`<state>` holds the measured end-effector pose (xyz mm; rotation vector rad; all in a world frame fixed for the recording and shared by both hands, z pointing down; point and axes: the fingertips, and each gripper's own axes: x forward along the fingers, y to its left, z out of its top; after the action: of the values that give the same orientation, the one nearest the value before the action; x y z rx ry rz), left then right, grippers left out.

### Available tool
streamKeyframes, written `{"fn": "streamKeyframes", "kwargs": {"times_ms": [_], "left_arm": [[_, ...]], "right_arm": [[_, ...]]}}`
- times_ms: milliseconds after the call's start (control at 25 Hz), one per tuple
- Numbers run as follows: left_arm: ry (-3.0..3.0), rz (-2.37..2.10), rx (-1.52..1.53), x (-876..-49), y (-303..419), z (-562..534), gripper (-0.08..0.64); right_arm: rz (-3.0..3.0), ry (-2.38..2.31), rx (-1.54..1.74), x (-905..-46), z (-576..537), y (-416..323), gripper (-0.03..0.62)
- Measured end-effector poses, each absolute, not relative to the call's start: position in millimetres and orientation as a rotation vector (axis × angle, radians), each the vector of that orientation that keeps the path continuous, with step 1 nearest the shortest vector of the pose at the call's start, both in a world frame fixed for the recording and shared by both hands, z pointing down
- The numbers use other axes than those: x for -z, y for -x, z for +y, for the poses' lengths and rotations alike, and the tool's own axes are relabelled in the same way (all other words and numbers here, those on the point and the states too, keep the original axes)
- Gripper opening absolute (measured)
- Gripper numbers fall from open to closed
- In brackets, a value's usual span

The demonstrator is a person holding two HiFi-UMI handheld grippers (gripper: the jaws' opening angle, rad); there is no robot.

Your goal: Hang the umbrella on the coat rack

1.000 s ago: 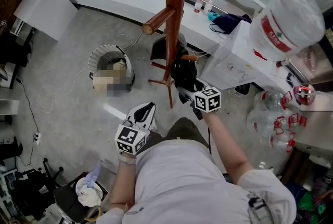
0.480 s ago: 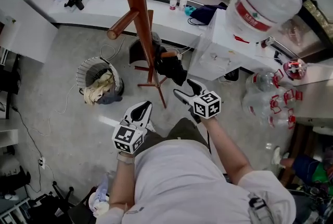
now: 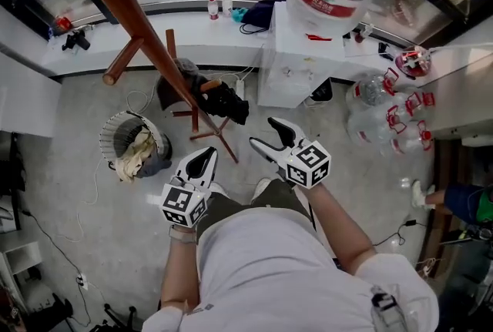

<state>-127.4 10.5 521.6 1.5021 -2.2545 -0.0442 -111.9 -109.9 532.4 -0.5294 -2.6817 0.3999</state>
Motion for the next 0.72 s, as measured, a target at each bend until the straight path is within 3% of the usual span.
{"fn": "streamKeyframes", "kwargs": {"times_ms": [160,440,720], "left_arm": [[-1.580,-2.240,0.029,-509,127,-4,0.003],[-1.708,-2.214,0.012,-486,121,-32,0.003],[-1.778,-2.217,0.006,-464,118,-45,0.003]], "right_arm": [[-2.770,0.502,-0.339,-500,-115,95,0.312],[-2.870,0.449,-0.280,-463,-127,67,0.232],[-2.932,0.417,-0.244,-442,-139,51,0.212]]}}
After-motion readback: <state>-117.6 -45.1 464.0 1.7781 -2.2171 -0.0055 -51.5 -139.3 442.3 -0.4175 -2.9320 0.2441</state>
